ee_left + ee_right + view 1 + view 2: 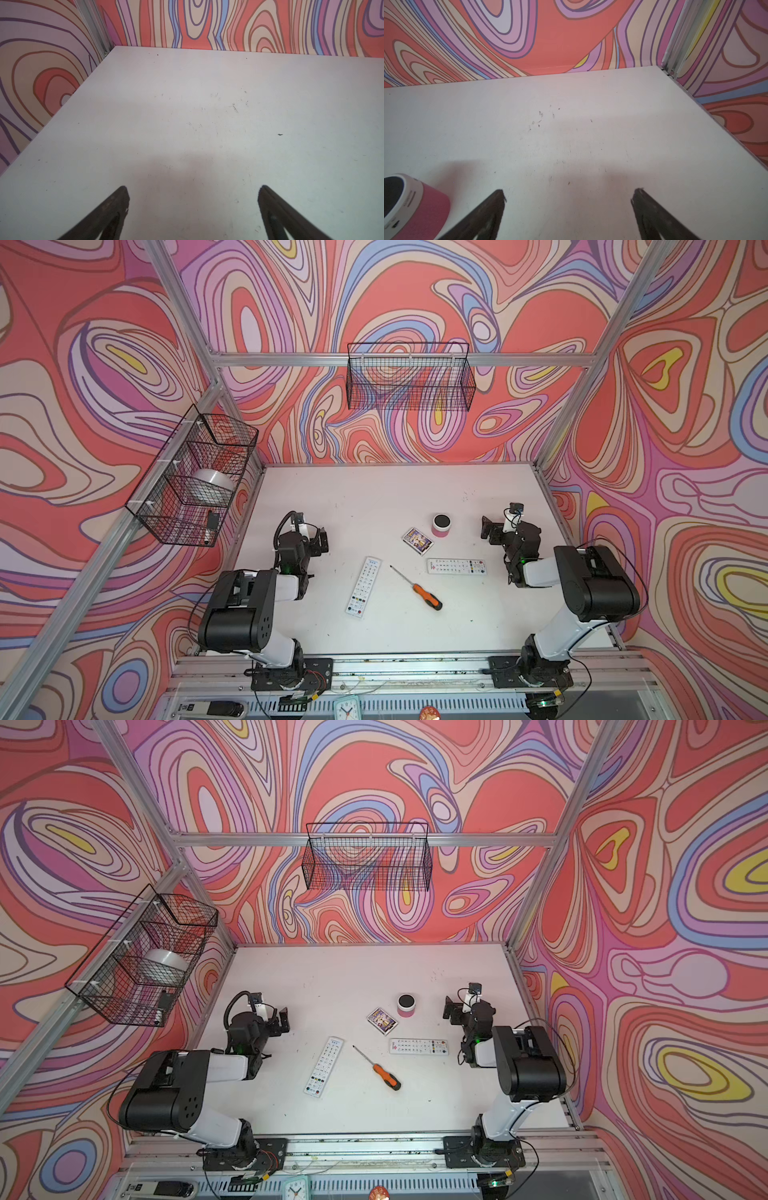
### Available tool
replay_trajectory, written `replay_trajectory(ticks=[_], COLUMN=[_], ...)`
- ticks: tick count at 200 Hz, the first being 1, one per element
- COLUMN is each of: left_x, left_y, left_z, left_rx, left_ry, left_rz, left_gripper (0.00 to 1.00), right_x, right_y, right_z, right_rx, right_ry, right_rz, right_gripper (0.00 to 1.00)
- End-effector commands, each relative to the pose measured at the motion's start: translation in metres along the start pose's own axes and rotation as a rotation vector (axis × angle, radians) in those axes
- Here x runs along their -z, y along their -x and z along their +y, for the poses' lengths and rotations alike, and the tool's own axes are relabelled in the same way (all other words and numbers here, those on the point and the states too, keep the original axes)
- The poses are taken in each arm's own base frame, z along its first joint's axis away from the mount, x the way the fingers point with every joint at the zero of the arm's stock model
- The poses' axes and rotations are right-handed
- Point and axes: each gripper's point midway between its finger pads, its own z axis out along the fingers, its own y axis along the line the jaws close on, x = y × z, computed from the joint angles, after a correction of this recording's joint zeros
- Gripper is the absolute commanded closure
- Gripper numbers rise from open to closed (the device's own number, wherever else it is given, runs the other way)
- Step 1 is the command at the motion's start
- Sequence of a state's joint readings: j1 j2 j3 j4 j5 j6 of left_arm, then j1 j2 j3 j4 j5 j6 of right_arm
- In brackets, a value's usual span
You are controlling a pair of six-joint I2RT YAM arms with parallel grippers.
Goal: Unload the batteries from the remote control
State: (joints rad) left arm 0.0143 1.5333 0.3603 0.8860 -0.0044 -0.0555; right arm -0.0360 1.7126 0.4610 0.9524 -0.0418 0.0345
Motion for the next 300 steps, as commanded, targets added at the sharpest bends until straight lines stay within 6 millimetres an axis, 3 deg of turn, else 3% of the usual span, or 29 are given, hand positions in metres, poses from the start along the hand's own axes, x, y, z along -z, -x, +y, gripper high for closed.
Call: replay_trajectory(ticks=[1, 177, 207, 237, 255, 257, 282, 300], left_x=[-0.001, -0.001, 0.012, 0.049, 0.081, 0.084, 0.104, 0.124], left_y=[0.005, 0.005, 0.017, 0.050, 0.063, 0.073, 0.098, 0.116], left_z=[0.003, 0.003, 0.019, 0.051, 0.070, 0.070, 0.042, 0.026], left_rx=[-0.005, -0.005, 0.028, 0.150, 0.335, 0.347, 0.277, 0.280], left_ry=[0.011, 0.012, 0.107, 0.291, 0.424, 0.421, 0.285, 0.246], left_rz=[-0.020, -0.020, -0.044, -0.106, -0.033, -0.039, 0.098, 0.085], left_gripper=[0.00, 0.00, 0.00, 0.00, 0.00, 0.00, 0.00, 0.00], right_x=[-0.001, -0.001, 0.005, 0.007, 0.000, -0.001, -0.001, 0.020], right_y=[0.004, 0.005, 0.033, 0.076, 0.093, 0.094, 0.109, 0.118], right_z=[0.000, -0.001, -0.019, -0.026, -0.011, -0.007, 0.051, 0.100], right_rx=[0.008, 0.009, -0.028, -0.166, -0.288, -0.296, -0.385, -0.321], right_ry=[0.001, -0.005, -0.130, -0.215, -0.179, -0.164, 0.057, 0.194], right_rz=[-0.010, -0.011, 0.000, 0.124, 0.301, 0.327, 0.559, 0.669], right_gripper=[0.02, 0.02, 0.02, 0.02, 0.02, 0.02, 0.02, 0.02])
